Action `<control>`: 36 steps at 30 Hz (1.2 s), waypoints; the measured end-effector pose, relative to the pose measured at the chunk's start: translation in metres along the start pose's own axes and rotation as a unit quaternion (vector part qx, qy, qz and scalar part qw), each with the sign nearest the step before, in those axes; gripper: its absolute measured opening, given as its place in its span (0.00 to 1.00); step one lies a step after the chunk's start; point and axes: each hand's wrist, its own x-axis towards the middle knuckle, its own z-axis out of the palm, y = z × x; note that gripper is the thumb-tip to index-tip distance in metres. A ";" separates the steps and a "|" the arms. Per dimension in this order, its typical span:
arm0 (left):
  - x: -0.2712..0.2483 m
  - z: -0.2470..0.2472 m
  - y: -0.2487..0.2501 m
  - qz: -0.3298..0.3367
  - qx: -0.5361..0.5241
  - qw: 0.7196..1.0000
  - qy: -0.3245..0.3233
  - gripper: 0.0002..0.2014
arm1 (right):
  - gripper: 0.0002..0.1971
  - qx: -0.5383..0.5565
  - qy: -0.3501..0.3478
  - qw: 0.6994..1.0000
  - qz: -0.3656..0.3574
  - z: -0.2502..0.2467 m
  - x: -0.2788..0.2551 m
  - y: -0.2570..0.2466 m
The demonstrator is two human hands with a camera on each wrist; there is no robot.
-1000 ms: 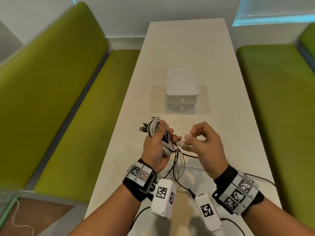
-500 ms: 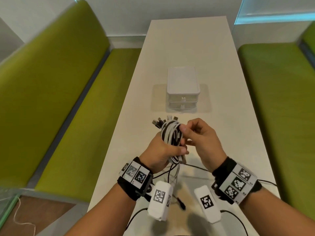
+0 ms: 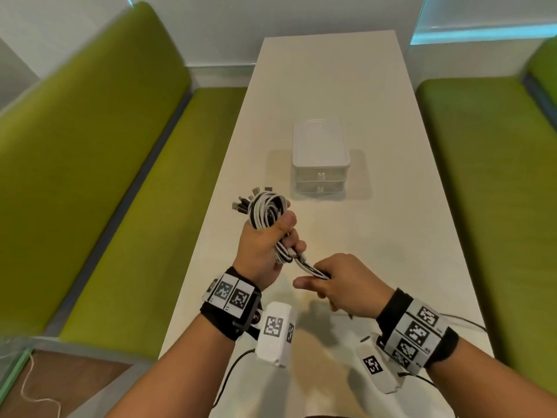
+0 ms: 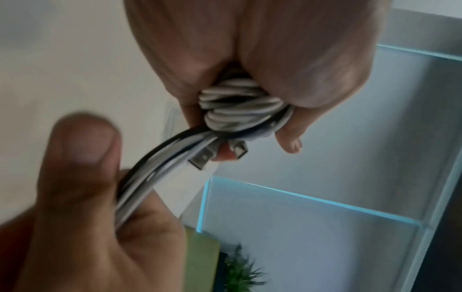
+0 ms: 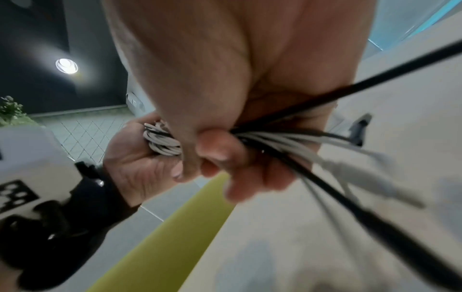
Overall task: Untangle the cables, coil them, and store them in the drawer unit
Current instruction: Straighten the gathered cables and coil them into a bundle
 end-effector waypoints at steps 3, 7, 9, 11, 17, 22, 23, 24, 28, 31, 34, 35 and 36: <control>0.005 -0.008 0.004 0.053 0.169 0.982 0.073 0.09 | 0.22 -0.238 0.033 0.971 0.004 0.003 -0.005 0.007; 0.018 -0.026 -0.004 0.069 0.332 0.932 0.125 0.19 | 0.10 -0.310 -0.014 0.948 -0.070 0.008 -0.021 -0.004; 0.018 -0.031 -0.011 0.044 0.398 0.910 0.108 0.30 | 0.08 -0.332 -0.051 0.934 -0.121 0.007 -0.031 -0.018; 0.014 -0.033 -0.022 0.005 0.447 0.892 0.069 0.38 | 0.04 -0.356 -0.065 0.920 -0.152 0.000 -0.034 -0.028; -0.014 -0.025 -0.046 -0.088 0.417 0.902 -0.064 0.39 | 0.10 -0.225 -0.031 0.950 -0.214 -0.040 -0.012 -0.039; -0.034 -0.020 -0.049 -0.204 0.160 0.956 -0.141 0.45 | 0.10 -0.115 0.035 0.970 -0.212 -0.061 -0.001 -0.029; -0.035 -0.018 -0.046 -0.194 0.169 0.952 -0.168 0.42 | 0.10 -0.112 0.031 0.969 -0.219 -0.059 0.000 -0.030; -0.035 -0.016 -0.045 -0.190 0.190 0.947 -0.177 0.37 | 0.10 -0.105 0.026 0.968 -0.227 -0.058 0.002 -0.030; -0.037 -0.007 -0.043 -0.231 0.243 0.938 -0.086 0.21 | 0.08 -0.086 0.030 0.964 -0.251 -0.057 0.007 -0.030; -0.038 -0.011 -0.040 -0.275 0.215 0.936 -0.049 0.11 | 0.08 -0.142 0.057 0.956 -0.252 -0.059 0.008 -0.028; -0.039 -0.015 -0.032 -0.344 0.167 0.920 -0.087 0.13 | 0.14 -0.148 0.005 0.957 -0.249 -0.064 0.003 -0.027; -0.039 -0.016 -0.029 -0.360 0.141 0.915 -0.112 0.14 | 0.13 -0.116 -0.006 0.960 -0.256 -0.067 0.003 -0.025; -0.039 -0.017 -0.026 -0.369 0.113 0.913 -0.134 0.15 | 0.12 -0.063 -0.001 0.964 -0.257 -0.069 0.002 -0.024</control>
